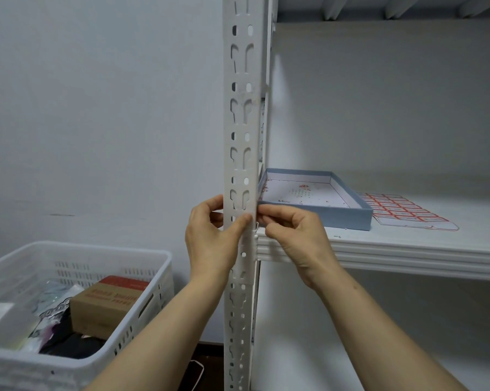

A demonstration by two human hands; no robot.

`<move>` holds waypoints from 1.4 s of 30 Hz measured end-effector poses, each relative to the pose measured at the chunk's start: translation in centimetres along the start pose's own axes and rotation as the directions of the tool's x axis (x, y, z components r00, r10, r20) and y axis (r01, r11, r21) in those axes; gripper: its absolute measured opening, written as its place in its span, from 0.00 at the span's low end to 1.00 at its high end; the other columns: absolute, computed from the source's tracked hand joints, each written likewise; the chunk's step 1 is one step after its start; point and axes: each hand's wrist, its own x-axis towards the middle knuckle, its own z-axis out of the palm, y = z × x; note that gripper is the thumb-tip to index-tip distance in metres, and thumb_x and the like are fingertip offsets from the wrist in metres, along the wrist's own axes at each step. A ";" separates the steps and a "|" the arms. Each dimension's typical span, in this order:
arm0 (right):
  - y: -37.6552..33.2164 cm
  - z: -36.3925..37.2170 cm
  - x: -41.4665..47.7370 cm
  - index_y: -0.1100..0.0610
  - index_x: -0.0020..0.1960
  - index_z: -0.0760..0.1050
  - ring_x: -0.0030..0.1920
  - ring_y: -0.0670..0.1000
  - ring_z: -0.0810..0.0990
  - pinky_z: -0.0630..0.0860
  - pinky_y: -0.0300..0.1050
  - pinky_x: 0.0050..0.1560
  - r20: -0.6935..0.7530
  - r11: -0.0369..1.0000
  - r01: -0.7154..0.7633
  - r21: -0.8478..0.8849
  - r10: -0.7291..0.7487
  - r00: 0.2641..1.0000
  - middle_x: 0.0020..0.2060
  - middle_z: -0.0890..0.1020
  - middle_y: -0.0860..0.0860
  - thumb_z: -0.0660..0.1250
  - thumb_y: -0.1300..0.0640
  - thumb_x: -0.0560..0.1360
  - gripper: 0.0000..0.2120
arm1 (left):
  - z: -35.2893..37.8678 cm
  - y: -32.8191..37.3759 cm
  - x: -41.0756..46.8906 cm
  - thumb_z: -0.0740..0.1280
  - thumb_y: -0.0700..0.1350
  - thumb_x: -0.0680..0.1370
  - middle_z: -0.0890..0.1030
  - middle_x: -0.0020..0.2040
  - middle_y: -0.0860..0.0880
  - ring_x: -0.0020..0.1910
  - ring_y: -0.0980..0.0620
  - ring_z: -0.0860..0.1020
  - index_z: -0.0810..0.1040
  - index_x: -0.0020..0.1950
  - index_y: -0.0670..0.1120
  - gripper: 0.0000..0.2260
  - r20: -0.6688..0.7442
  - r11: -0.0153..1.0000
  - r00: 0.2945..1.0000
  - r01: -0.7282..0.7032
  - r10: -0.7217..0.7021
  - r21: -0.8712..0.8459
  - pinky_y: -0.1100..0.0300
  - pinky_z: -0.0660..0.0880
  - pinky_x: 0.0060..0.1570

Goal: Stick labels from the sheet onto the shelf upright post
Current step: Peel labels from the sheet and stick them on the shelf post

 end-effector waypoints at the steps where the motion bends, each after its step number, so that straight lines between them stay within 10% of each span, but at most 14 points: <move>1: 0.0 0.0 0.0 0.50 0.47 0.81 0.49 0.42 0.83 0.77 0.31 0.49 -0.002 1.000 0.000 0.004 0.000 1.000 0.44 0.84 0.45 0.64 0.73 0.71 0.18 | 0.0 0.0 0.0 0.76 0.43 0.69 0.80 0.53 0.50 0.48 0.53 0.78 0.74 0.53 0.54 0.17 -0.003 1.000 1.000 0.003 -0.003 -0.004 0.57 0.77 0.51; 42: -0.3 -0.1 -0.7 0.57 0.52 0.80 0.47 0.40 0.82 0.76 0.29 0.45 -0.031 0.999 -0.032 0.037 0.033 0.999 0.45 0.84 0.47 0.66 0.71 0.72 0.15 | 0.1 0.4 -0.5 0.77 0.49 0.67 0.78 0.56 0.52 0.50 0.56 0.77 0.74 0.58 0.52 0.22 0.007 1.000 1.000 -0.005 0.005 0.013 0.58 0.76 0.52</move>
